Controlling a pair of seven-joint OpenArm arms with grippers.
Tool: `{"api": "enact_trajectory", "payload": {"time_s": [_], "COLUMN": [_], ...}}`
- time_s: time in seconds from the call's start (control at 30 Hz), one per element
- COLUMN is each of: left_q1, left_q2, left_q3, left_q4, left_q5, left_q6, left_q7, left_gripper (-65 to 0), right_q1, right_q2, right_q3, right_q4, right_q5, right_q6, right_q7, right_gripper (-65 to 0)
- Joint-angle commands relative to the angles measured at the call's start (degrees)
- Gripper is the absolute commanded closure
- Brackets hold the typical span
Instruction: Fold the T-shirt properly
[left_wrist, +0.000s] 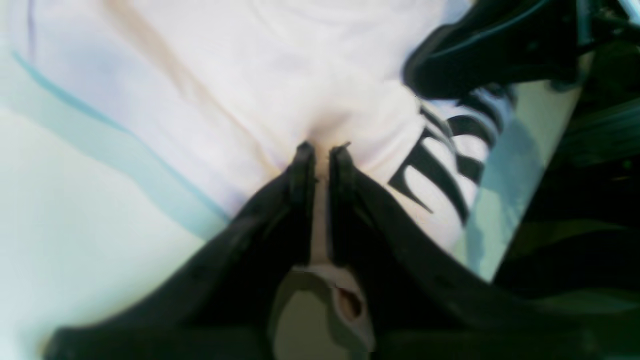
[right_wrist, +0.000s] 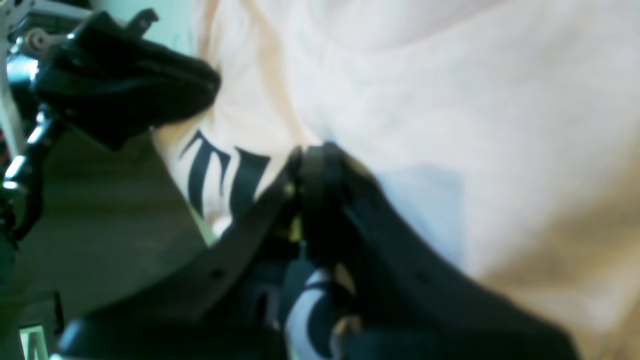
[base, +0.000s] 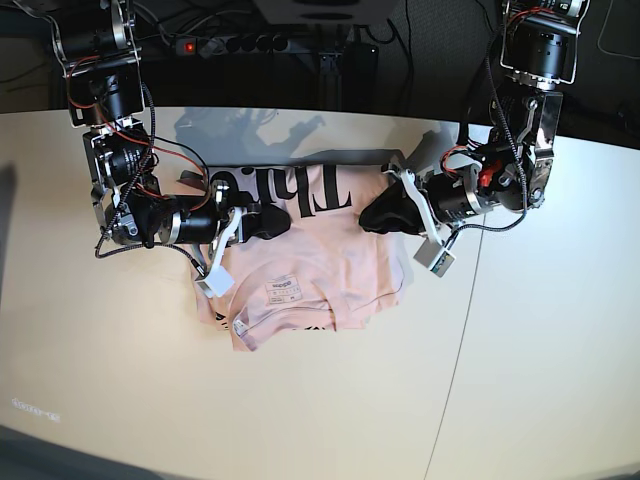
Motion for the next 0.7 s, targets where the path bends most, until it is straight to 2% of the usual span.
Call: {"api": "enact_trajectory", "payload": {"time_s": [0.0, 0.17, 0.3, 0.53, 0.67], "left_q1": [-0.9, -1.6, -1.6, 0.6, 3.1], "left_q2": [-0.3, -0.5, -1.7, -6.6, -8.5], "left_q3": [-0.2, -0.4, -0.8, -0.9, -1.4], "left_q4": [0.9, 1.9, 7.7, 15.9, 18.3], "left_q5": [-0.8, -0.9, -0.9, -3.1, -3.2], "left_q6": [-0.1, -0.1, -0.1, -0.1, -0.1], "left_q7": [-1.3, -1.1, 0.0, 1.8, 2.5], "left_gripper": [-9.1, -9.1, -9.1, -9.1, -9.0], "right_q1": [0.5, 0.6, 0.5, 0.5, -0.3], "right_q2": [1.1, 1.1, 1.1, 1.2, 1.5], "right_q3": [0.3, 0.6, 3.5, 11.9, 14.0], "right_q4": [-0.3, 2.4, 8.3, 18.4, 20.4], "right_q5": [-4.9, -2.3, -2.1, -1.9, 0.0], "right_q6": [4.2, 4.2, 4.2, 4.2, 4.2], "right_q7": [-0.5, -0.5, -0.5, -1.5, -3.3], "right_gripper": [0.0, 0.0, 0.0, 0.0, 0.0]}}
